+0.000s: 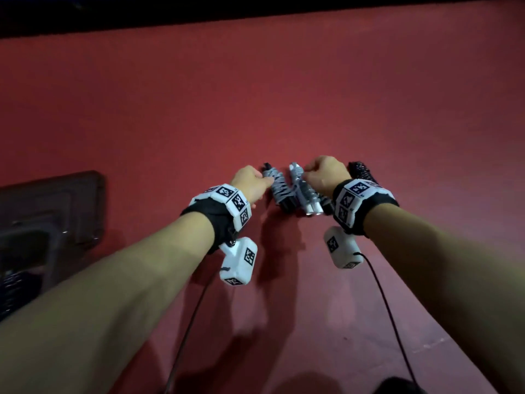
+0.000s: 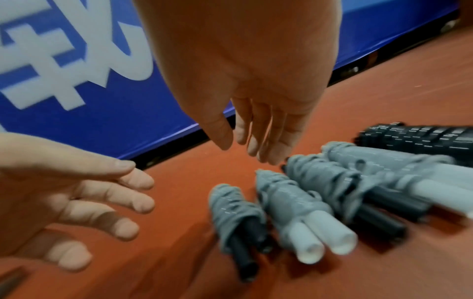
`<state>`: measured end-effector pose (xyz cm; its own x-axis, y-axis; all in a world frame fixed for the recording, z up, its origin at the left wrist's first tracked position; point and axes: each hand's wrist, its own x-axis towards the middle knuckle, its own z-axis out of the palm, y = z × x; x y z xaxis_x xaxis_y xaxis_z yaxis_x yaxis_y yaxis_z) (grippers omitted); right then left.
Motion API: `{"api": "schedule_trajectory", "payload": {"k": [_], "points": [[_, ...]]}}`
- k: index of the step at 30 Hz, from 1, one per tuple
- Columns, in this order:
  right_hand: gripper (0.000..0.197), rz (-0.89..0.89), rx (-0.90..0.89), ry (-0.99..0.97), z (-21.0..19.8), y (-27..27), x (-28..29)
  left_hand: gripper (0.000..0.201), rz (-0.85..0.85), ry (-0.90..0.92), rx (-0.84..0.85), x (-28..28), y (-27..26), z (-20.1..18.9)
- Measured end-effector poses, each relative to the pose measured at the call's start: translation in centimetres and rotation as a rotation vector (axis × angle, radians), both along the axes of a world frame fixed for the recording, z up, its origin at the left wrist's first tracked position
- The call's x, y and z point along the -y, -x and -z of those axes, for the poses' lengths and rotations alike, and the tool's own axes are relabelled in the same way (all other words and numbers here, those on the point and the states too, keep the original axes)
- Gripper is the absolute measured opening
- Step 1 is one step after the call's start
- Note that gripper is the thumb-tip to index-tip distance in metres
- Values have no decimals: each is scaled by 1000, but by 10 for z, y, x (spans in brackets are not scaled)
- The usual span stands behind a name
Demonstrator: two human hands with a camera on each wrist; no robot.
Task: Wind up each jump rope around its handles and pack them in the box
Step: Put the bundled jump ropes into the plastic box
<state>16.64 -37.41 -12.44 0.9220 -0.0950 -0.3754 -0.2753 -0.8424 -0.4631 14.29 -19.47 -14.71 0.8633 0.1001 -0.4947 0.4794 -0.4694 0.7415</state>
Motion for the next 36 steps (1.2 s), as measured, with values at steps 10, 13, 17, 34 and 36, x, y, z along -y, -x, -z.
{"api": "schedule_trajectory", "payload": {"k": [10,13,17,34,36], "points": [[42,-13,-31,119,43,-6,0,100,-156,-50,-65,41,-24,54],[45,3,-19,113,47,-2,-2,90,-178,33,-103,33,-21,53],[63,-14,-58,105,49,5,-8,67,-109,-32,-36,22,-6,47],[45,64,-130,-528,-19,48,-119,63,-237,-12,189,-111,60,-45],[44,53,-163,-706,-38,55,-156,62,-280,-58,272,-149,73,-73]]}}
